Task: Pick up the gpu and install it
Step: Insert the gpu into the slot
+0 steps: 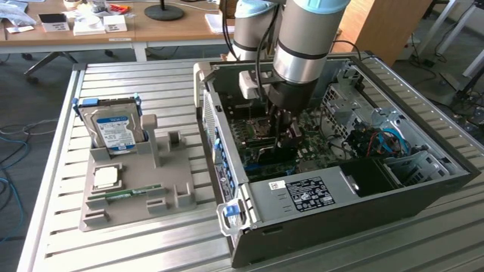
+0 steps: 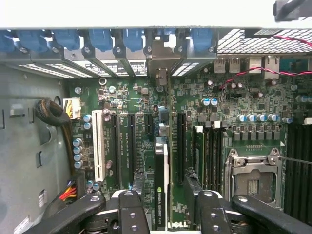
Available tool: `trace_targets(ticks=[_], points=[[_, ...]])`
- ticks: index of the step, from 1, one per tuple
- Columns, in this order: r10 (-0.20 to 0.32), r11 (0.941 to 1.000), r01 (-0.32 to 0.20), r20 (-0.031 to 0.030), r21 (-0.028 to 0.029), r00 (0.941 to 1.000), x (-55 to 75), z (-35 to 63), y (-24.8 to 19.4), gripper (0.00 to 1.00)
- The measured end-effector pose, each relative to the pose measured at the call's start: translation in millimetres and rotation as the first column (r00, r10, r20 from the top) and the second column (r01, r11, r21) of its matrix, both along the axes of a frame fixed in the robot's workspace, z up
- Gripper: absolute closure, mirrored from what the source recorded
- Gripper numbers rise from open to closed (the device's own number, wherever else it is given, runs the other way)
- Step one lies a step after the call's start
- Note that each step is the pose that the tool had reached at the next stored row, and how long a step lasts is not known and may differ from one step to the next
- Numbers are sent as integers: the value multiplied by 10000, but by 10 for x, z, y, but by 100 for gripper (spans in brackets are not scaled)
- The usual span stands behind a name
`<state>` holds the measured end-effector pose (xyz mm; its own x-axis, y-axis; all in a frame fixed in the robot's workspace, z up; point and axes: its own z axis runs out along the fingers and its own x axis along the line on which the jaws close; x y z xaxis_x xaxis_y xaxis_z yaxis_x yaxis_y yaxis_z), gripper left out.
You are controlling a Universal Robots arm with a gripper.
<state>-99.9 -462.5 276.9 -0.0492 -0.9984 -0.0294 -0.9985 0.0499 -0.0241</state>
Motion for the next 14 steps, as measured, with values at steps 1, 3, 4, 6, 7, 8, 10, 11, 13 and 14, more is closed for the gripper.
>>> trace_targets(ticks=[1,3,4,6,7,8,10,11,13,14], points=[[0,10000,0,1,1,10000,0,11,0,54],[0,10000,0,1,2,10000,0,26,0,54],[0,10000,0,1,2,10000,0,31,0,54],[1,10000,-1,1,1,10000,0,44,1,54],[1,10000,-1,2,2,10000,1,53,1,54],[1,10000,-1,1,1,10000,1,62,1,54],[1,10000,-1,1,1,10000,1,82,1,54],[1,10000,-1,1,1,10000,1,92,1,54],[1,10000,-1,1,1,10000,0,114,2,54],[1,10000,-1,1,1,10000,1,125,2,54]])
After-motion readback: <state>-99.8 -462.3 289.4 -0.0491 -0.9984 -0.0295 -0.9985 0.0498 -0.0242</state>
